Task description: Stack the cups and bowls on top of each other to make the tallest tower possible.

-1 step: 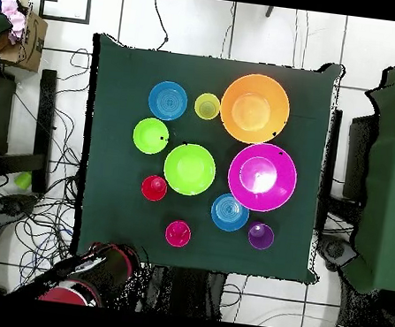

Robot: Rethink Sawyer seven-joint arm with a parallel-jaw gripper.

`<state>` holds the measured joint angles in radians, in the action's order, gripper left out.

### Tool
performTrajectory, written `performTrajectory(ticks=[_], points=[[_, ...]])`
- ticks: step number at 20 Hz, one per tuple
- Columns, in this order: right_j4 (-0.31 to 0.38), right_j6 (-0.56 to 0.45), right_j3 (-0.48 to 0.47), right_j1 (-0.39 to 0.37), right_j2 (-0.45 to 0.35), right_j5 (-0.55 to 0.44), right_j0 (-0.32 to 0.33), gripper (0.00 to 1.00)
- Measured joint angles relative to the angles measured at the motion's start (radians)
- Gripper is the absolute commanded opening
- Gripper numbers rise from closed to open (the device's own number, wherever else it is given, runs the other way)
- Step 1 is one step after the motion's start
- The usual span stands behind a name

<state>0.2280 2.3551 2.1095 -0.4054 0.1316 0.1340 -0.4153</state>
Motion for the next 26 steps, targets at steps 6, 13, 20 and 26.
performTrajectory(ticks=[6,13,20,26], points=[[0.001,0.000,-0.005,0.030,0.018,0.047,-0.019,1.00],[0.000,0.000,-0.006,0.030,0.031,0.047,-0.025,1.00],[0.000,0.000,-0.006,-0.048,0.010,-0.065,0.081,1.00],[0.001,0.000,-0.005,-0.144,-0.038,-0.205,0.197,1.00]])
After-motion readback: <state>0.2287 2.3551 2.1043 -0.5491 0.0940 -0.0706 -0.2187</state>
